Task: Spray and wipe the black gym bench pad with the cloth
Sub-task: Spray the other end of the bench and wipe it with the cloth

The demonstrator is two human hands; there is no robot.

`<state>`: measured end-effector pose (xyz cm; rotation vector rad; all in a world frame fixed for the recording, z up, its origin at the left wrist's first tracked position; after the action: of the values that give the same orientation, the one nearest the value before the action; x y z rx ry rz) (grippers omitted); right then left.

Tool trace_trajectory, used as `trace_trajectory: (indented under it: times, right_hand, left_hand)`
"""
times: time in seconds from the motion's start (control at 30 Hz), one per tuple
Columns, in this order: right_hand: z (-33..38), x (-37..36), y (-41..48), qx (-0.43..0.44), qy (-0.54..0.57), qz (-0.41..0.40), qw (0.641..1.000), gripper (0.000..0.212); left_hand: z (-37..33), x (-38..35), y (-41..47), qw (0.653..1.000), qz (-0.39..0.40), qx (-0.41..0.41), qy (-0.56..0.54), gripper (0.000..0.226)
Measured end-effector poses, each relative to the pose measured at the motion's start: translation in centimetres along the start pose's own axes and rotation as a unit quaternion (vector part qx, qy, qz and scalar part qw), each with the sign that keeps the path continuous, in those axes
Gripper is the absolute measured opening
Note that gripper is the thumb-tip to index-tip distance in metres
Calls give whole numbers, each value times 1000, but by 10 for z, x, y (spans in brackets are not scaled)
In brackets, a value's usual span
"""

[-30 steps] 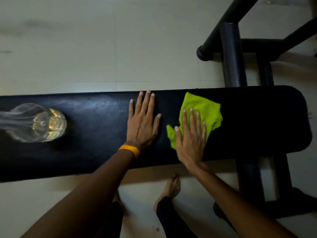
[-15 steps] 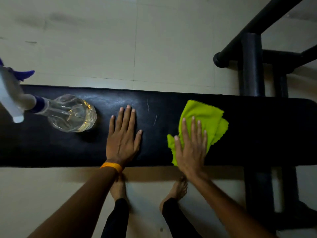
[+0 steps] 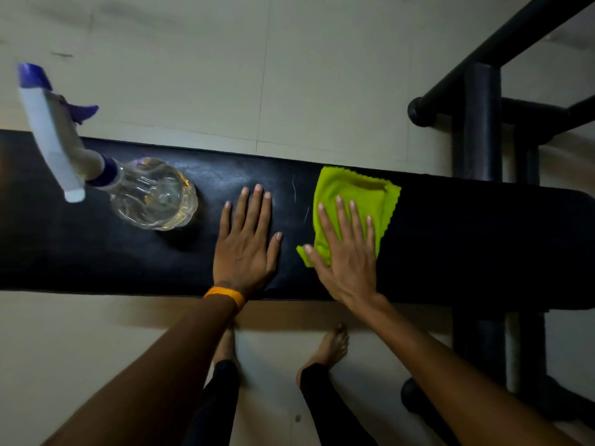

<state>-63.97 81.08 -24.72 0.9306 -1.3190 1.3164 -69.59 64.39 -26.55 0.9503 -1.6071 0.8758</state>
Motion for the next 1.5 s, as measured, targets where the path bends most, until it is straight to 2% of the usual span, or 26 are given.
trace_trajectory:
  times: [0.1,0.2,0.27,0.37,0.43,0.5,0.6,0.67,0.7,0.73,0.83,0.87,0.9,0.93,1.0,1.07,1.1,1.17,1.27,1.33,1.37,1.4,1.5]
  right_hand:
    - [2,-5,-11,92,28,57,994,87]
    - [-17,4,4,151,25,69,986,94]
    - [-26,6,19,127,8,50,991,91]
    - [-20,2,28,24,-19,-11,999,80]
    - [-4,-1,16,-56,-7,-44,997,73]
    - [29,-10,-9,-74,21,-48,996,69]
    - [81,-24,-38,61,9,-8,998,68]
    - [79,-18,-14,132,4,-10,991,64]
    - [71,-13,5,122,1,-24,992,62]
    - [59,-8,28,72,6,-46,996,60]
    - [46,-1,57,-151,45,-107,982,61]
    - [59,-3,50,-186,52,-115,974,62]
    - [79,-7,39,-182,57,-112,975,63]
    - [103,-12,26,-146,58,-97,983,64]
    - [143,-22,-1,-9,29,-60,998,63]
    - [153,-26,-5,122,8,-28,992,61]
    - [145,-24,8,157,14,-23,987,60]
    - [116,-15,47,133,17,-31,990,58]
    - [70,1,92,-29,41,-59,997,60]
    - [81,-1,86,-95,51,-77,991,62]
    - [98,-3,72,-92,49,-86,991,62]
    - [122,-8,53,-54,43,-90,994,61]
    - [184,-25,-7,155,25,-63,985,57]
  left_hand:
    - [0,1,1,1000,-4,-4,-6,70]
    - [1,1,0,1000,-5,-3,-13,70]
    - [3,1,1,1000,-4,-5,-18,69]
    - [4,3,-3,999,-5,-15,-39,67]
    - [12,5,-15,998,-12,-18,-53,65]
    - [25,7,-34,998,-19,-14,-57,64]
    - [49,12,-61,998,-25,-12,-50,63]
    - [64,18,-69,999,-28,-11,-46,63]
    - [71,21,-72,998,-29,-13,-45,63]
    - [77,22,-74,998,-31,-16,-45,63]
    - [90,27,-83,998,-51,-15,-46,60]
    - [93,29,-86,997,-61,-10,-49,59]
    - [96,31,-89,996,-70,-5,-51,57]
    - [98,33,-92,996,-76,1,-51,56]
    - [105,36,-97,996,-78,15,-47,54]
    - [114,41,-101,995,-77,34,-46,52]
    - [119,43,-102,995,-79,43,-47,51]
    - [127,47,-103,995,-78,48,-50,50]
    - [129,48,-102,995,-68,41,-62,51]
    - [130,51,-100,992,-74,60,-78,49]
    - [130,53,-99,990,-80,74,-88,48]
    - [130,55,-99,987,-84,87,-101,47]
    - [134,61,-97,975,-88,138,-151,48]
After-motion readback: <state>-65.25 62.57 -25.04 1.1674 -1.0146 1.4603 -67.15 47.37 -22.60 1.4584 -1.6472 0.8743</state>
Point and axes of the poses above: each hand's wrist, its own y-axis towards the middle knuckle, its own x-axis out of the back of the hand, z = x × y, the point moved 9 cm from there along y, towards the middle knuckle, and after that the axes turned 1 degree about x, right-handed, at the moved point
